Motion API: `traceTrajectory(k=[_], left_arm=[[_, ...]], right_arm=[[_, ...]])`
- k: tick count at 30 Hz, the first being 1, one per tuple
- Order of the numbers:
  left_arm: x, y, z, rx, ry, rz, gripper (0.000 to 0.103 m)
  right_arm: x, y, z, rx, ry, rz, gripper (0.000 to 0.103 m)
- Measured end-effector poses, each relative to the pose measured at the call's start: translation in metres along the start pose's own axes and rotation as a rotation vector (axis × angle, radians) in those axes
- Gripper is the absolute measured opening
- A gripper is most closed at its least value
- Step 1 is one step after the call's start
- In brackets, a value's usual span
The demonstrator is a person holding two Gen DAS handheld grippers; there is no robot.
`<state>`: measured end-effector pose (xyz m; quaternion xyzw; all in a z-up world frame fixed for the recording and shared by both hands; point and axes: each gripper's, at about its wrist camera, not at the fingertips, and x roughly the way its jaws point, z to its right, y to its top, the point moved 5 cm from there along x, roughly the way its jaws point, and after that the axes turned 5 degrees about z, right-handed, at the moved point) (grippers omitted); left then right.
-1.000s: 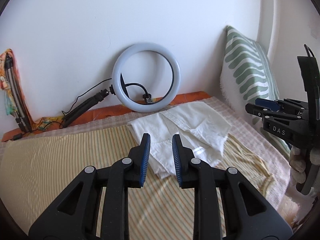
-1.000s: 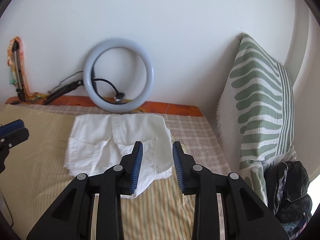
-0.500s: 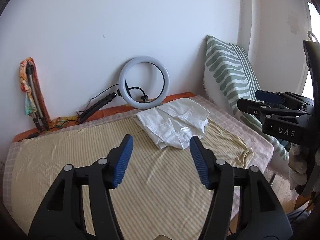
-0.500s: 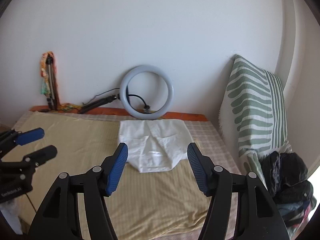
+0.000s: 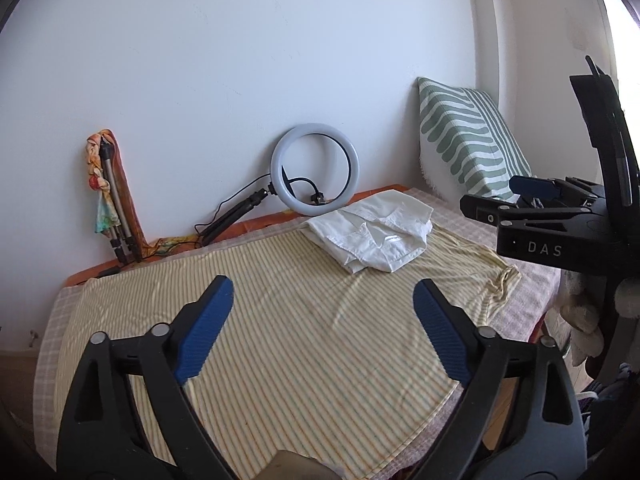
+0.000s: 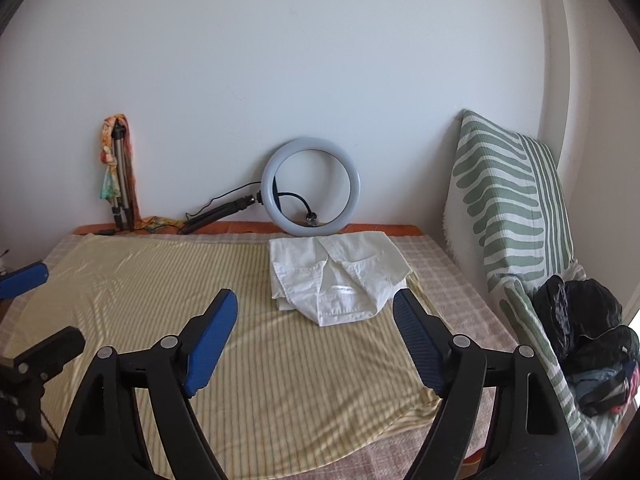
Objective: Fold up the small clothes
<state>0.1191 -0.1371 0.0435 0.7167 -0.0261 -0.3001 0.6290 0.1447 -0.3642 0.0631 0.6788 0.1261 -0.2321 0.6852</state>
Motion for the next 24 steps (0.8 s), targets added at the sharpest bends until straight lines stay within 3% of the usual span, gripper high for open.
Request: traceTrajectory(k=[6,13,24], left_arm=[[0.001,-0.009,-0.004,0.008,0.023,0.008,0.103],[0.014,-0.025,-0.006,0.002,0.028,-0.051,0.103],[0.014,-0.035,-0.001,0.041,0.039,-0.063,0.103]], right_arm=[[0.005,-0.012,0.004,0.042,-0.017,0.0,0.082],[0.012,-0.023,0.002,0.032,-0.032,-0.001,0.083],[0.019,-0.032,-0.001,0.029,-0.035,-0.026,0.083]])
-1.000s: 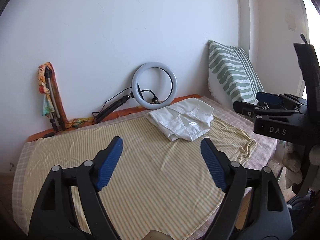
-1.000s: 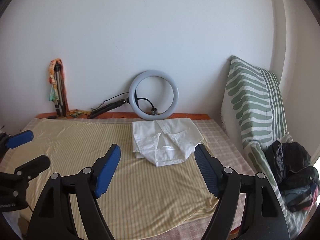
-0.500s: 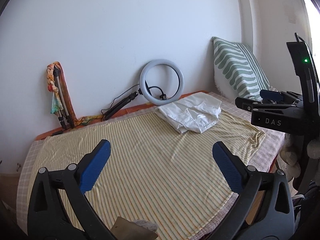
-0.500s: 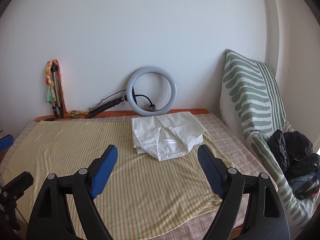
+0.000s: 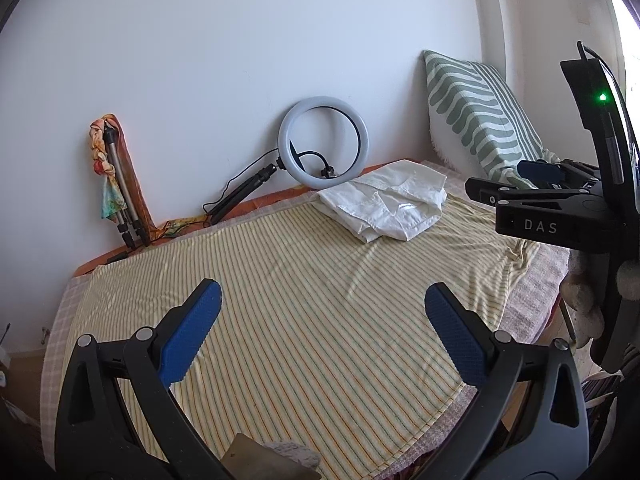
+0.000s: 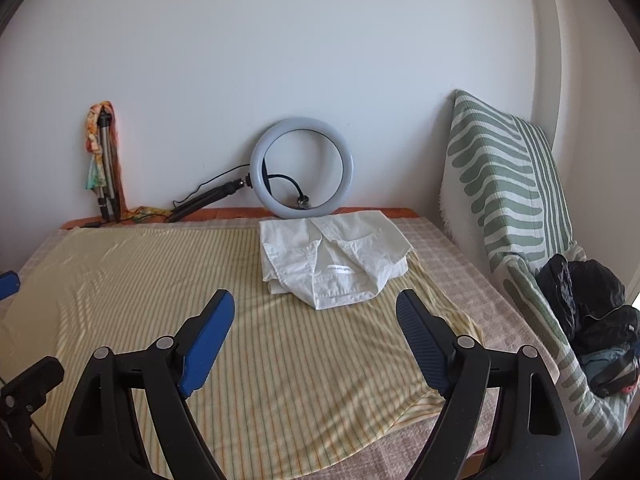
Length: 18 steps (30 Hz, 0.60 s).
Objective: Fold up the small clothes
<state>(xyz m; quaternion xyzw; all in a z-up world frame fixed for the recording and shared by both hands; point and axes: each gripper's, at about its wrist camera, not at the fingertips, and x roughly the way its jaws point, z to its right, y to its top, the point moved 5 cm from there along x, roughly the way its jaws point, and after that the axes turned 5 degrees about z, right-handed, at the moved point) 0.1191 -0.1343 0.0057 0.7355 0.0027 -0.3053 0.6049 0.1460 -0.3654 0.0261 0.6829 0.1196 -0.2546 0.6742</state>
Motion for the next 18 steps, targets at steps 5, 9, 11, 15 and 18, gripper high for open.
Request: traceTrajectory(k=[5,9,11,15,18], left_arm=[[-0.0016,-0.001,-0.0013,-0.003,0.001,0.002,0.103],[-0.0019,-0.0009,-0.0014,-0.004,0.003,0.002,0.103],[-0.0019,-0.0008,-0.0013,-0.005,0.002,0.002,0.103],[-0.0019,-0.0009,-0.0015,-0.004,0.001,0.003,0.103],[-0.0019,-0.0011,-0.0011,-0.005,0.002,0.002,0.103]], right_arm=[[0.0008,0.0,-0.0002,-0.001,0.0,0.001,0.083],[0.0009,0.0,-0.0002,-0.001,0.0,0.001,0.083],[0.001,0.0002,0.0002,0.001,0.001,0.003,0.083],[0.0008,-0.0004,0.0,0.003,0.0,0.005,0.083],[0.0006,-0.001,0.0001,0.004,0.001,0.003,0.083]])
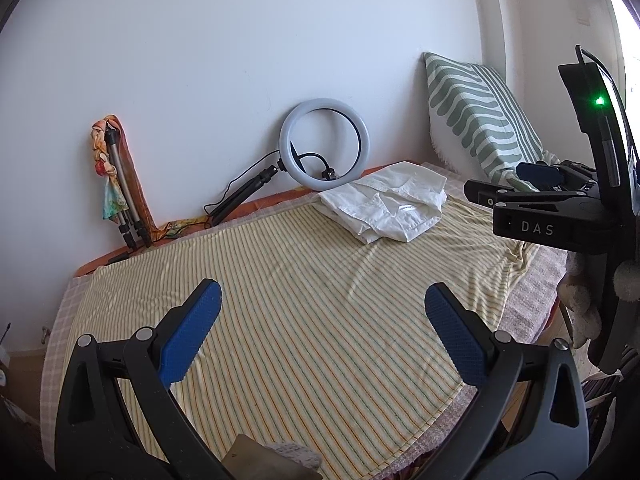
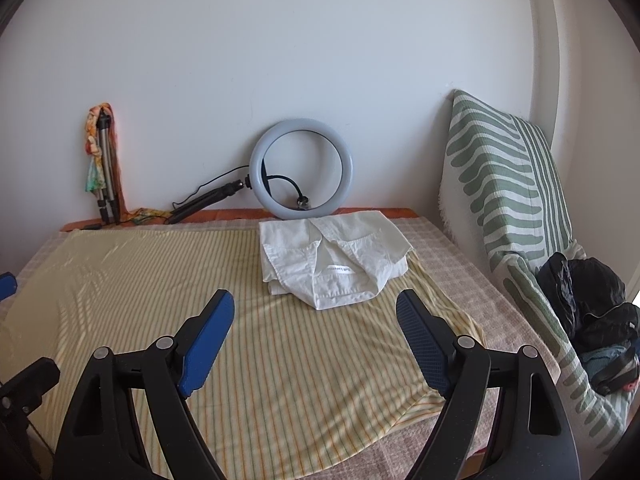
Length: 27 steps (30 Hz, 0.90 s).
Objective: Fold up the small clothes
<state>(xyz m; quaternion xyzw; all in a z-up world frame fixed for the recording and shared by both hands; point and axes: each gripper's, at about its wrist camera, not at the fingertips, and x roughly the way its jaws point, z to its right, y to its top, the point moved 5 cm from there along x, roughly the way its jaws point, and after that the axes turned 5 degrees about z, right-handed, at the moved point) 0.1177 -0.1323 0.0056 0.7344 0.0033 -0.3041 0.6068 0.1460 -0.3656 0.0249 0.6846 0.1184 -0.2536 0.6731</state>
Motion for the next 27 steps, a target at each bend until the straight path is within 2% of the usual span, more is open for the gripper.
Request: traceTrajectory(k=[27], left_arm=[[-0.0016,0.0015,0.0012,0.001,0.005,0.002,0.103]], right_arm=[[-0.0007,-0.0002,-0.0019,0.003,0.005,-0.001,0.083]])
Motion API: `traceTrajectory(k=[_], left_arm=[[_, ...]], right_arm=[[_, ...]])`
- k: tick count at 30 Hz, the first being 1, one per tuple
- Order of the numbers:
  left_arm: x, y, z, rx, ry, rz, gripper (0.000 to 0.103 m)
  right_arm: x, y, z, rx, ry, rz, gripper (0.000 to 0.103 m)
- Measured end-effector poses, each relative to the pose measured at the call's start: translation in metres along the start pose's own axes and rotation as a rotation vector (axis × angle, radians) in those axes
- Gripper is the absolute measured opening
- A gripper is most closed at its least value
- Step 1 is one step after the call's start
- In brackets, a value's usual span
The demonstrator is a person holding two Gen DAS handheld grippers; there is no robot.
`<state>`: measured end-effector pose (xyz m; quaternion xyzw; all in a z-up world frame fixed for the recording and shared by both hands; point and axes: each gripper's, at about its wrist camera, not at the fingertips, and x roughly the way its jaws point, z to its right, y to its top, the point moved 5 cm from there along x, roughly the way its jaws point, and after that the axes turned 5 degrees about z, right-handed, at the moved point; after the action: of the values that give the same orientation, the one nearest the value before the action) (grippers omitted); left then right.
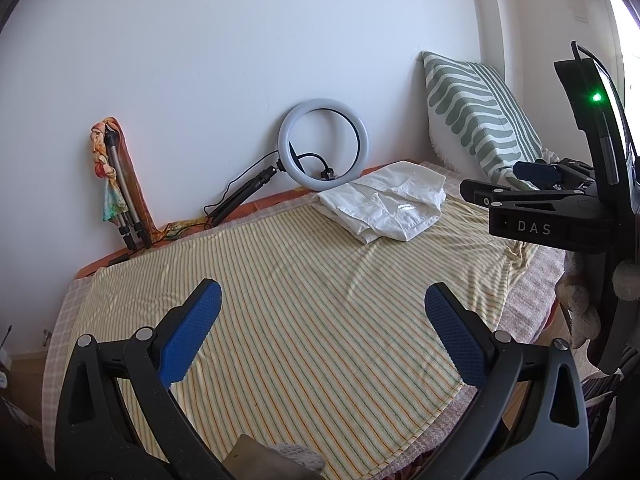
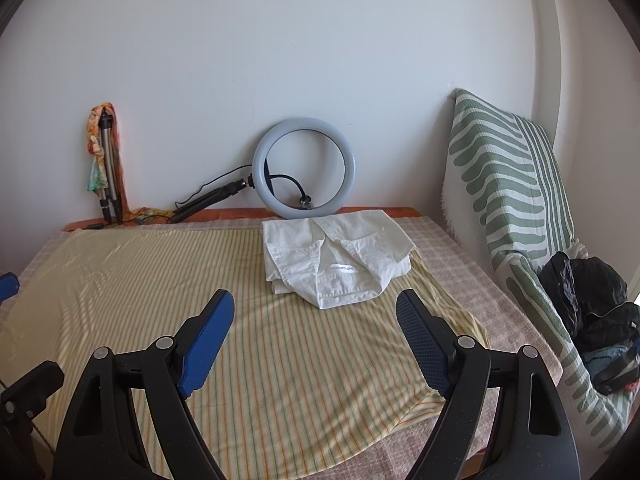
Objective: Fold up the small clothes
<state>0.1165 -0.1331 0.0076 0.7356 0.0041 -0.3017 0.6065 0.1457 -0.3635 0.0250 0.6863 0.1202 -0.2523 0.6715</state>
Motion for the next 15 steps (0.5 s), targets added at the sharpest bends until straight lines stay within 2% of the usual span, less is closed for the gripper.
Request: traceTrajectory(k=[15], left_arm=[[-0.0001,-0.0002,0.0,0.0,-0.002,0.0,0.103]], right_arm=[[0.0007,-0.0004,0.0003,0.002,0.002,-0.001,0.083]])
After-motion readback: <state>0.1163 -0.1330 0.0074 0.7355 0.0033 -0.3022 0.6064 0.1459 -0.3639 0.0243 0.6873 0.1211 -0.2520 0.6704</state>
